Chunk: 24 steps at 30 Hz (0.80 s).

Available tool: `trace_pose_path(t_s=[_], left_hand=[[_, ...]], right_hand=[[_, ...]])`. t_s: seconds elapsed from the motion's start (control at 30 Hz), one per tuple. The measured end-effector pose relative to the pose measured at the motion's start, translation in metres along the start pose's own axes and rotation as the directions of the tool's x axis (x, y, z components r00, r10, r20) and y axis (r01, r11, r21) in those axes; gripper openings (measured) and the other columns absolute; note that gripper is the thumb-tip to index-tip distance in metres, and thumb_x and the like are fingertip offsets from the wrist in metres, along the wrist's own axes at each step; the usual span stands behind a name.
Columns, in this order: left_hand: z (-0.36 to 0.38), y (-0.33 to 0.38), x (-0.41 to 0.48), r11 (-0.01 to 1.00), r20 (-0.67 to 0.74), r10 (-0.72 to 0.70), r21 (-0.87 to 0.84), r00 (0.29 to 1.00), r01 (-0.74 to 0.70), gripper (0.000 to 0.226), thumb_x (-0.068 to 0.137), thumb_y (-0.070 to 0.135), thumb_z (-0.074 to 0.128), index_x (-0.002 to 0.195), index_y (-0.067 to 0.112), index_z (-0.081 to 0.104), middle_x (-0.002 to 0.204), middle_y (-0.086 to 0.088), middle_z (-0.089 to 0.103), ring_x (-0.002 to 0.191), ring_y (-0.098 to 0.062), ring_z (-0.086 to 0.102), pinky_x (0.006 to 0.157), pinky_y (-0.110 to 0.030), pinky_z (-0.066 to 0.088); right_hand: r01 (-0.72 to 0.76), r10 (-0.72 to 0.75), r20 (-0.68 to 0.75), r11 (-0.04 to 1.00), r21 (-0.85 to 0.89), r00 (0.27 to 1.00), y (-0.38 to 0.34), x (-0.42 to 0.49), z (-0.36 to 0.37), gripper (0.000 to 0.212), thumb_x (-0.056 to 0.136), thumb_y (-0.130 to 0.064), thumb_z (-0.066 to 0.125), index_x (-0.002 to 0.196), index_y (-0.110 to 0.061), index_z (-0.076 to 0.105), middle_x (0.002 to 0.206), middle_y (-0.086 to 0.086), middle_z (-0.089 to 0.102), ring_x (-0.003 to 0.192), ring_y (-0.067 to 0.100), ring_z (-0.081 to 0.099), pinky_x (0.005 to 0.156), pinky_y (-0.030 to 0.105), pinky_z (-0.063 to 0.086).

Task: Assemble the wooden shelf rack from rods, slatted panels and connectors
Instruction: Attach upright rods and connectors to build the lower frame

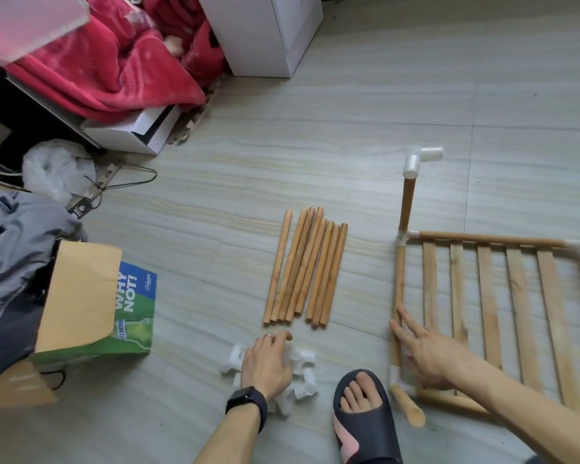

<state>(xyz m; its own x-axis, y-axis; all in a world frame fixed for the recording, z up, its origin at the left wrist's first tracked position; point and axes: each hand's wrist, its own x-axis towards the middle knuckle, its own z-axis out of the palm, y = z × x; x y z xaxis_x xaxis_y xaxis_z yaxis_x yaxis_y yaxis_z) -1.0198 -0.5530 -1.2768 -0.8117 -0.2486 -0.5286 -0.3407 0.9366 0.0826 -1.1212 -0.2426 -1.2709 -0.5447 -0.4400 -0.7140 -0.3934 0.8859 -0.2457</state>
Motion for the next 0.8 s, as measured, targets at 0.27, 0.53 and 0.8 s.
trace_pose_path(t_s=[0.27, 0.53, 0.8], left_hand=[[0.002, 0.003, -0.001, 0.941, 0.024, 0.296, 0.166, 0.955, -0.296, 0.041, 0.091, 0.039, 0.045, 0.132, 0.041, 0.043, 0.108, 0.004, 0.061, 0.104, -0.021, 0.055, 0.090, -0.034, 0.039], [-0.007, 0.023, -0.002, 0.901, 0.035, 0.373, 0.225, 0.927, -0.371, 0.028, 0.101, 0.044, 0.045, 0.127, 0.035, 0.047, 0.108, 0.000, 0.063, 0.102, -0.025, 0.059, 0.082, -0.035, 0.040], [-0.037, 0.047, 0.001, 0.915, -0.078, 0.368, 0.208, 0.927, -0.346, 0.031, 0.099, 0.053, 0.038, 0.117, 0.030, 0.048, 0.099, 0.003, 0.065, 0.085, -0.021, 0.063, 0.071, -0.033, 0.049]], right_hand=[[-0.051, 0.050, 0.041, 0.999, 0.013, 0.998, -0.007, -0.005, -0.007, 0.078, 0.103, -0.031, 0.042, 0.162, -0.028, -0.009, 0.163, -0.002, -0.036, 0.133, 0.025, 0.052, 0.096, 0.037, 0.050], [-0.047, 0.044, 0.091, 0.998, 0.033, 0.995, -0.007, -0.010, -0.016, 0.078, 0.103, -0.035, 0.047, 0.163, -0.032, -0.003, 0.163, -0.008, -0.034, 0.145, 0.026, 0.041, 0.111, 0.040, 0.044], [-0.029, 0.021, 0.060, 0.989, 0.148, 0.998, -0.006, -0.016, -0.041, 0.068, 0.104, -0.041, 0.047, 0.163, -0.019, 0.018, 0.171, 0.003, 0.008, 0.152, 0.025, 0.029, 0.122, 0.037, 0.026]])
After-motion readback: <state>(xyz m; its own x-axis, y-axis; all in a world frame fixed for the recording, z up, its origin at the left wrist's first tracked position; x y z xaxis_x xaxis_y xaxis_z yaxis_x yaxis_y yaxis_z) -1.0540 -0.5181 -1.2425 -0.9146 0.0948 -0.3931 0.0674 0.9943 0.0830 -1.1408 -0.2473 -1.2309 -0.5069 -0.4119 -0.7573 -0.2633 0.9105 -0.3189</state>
